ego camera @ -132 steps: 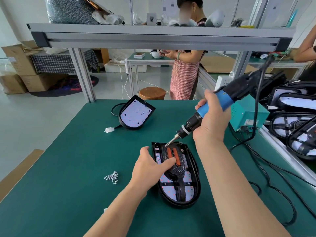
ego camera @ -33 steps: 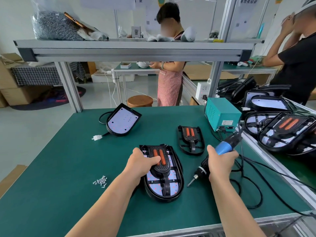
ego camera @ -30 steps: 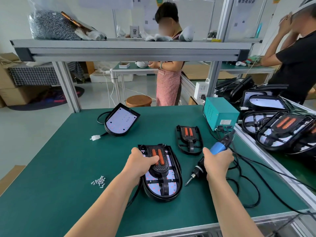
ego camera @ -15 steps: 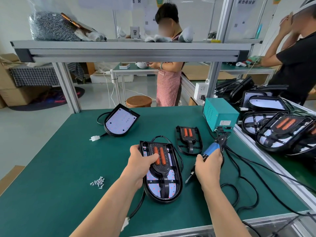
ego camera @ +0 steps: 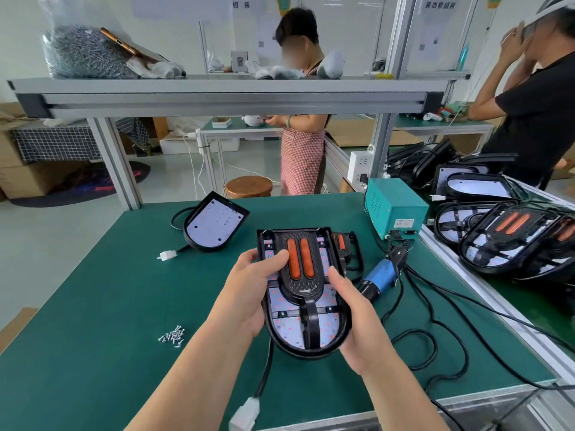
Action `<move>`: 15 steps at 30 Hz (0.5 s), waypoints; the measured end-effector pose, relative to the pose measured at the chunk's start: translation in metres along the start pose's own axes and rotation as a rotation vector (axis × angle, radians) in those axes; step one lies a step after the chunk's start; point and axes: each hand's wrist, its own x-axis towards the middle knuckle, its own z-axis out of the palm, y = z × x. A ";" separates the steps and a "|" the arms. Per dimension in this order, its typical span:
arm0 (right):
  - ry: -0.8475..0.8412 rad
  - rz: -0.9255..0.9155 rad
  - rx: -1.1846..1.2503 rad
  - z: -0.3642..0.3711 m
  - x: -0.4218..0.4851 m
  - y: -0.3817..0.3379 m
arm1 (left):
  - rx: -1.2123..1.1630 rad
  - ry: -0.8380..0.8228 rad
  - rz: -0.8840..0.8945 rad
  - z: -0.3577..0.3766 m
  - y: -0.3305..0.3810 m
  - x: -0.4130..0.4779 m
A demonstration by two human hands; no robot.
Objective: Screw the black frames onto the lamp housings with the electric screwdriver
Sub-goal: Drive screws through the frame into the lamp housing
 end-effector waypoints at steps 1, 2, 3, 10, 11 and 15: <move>-0.049 0.029 0.037 0.001 -0.002 -0.002 | -0.020 -0.017 -0.009 0.002 0.002 -0.001; -0.081 0.054 0.071 0.001 -0.004 -0.002 | -0.031 -0.039 -0.020 0.004 0.003 -0.002; -0.108 0.073 0.110 0.002 -0.005 -0.003 | -0.036 -0.057 -0.026 0.005 0.004 -0.003; -0.322 0.209 0.339 -0.004 -0.018 0.001 | -0.080 -0.031 0.021 0.014 -0.002 0.000; -0.338 0.218 0.352 -0.004 -0.020 0.000 | -0.080 -0.028 0.026 0.015 -0.003 0.001; -0.306 0.213 0.368 -0.003 -0.026 -0.002 | -0.052 -0.050 0.043 0.019 -0.007 0.003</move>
